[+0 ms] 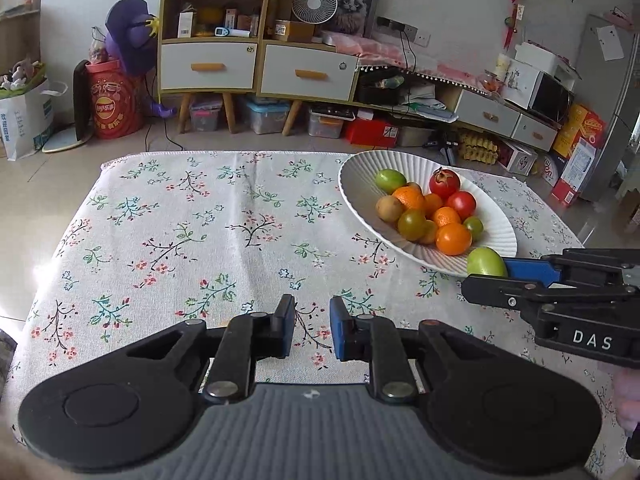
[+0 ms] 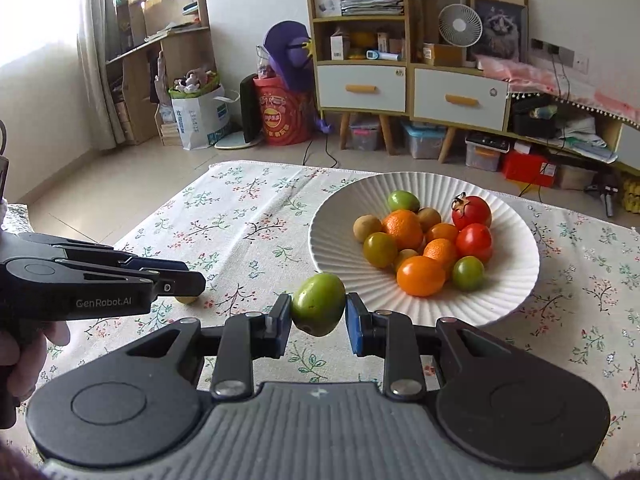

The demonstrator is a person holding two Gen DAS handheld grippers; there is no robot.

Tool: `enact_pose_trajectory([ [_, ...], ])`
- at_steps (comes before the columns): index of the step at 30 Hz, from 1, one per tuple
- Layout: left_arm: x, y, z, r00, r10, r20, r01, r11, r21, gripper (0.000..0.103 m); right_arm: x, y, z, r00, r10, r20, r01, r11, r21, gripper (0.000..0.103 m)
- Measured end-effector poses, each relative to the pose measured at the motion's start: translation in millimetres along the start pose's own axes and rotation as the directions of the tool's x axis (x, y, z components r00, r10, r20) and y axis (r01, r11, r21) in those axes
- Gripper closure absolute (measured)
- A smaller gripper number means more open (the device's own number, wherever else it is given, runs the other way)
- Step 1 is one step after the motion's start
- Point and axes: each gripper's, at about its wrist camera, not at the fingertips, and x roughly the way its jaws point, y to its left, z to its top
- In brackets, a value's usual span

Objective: Organize fruits

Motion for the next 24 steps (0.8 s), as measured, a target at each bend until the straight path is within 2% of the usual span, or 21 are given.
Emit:
enact_pose_trajectory([
  [12,20,-52,19,0.997,-0.066,0.035,0.064,0.996,0.059,0.088,-7,-59,-2,0.996,-0.084,0.017,0.082,0.994,0.073,0.077],
  [17,33,-69,23,0.995,-0.088,0.036,0.085,0.992,0.091,0.088,-4,-83,-3,0.995,-0.078,0.055,0.069,0.986,0.152,0.077],
  [20,40,-78,25,0.994,-0.101,0.04,0.096,0.989,0.113,0.088,0,-91,-3,0.996,-0.077,0.044,0.067,0.98,0.19,0.077],
  [24,48,-84,28,0.994,-0.102,0.043,0.095,0.986,0.135,0.088,2,-93,-5,0.997,-0.064,0.049,0.053,0.981,0.189,0.077],
])
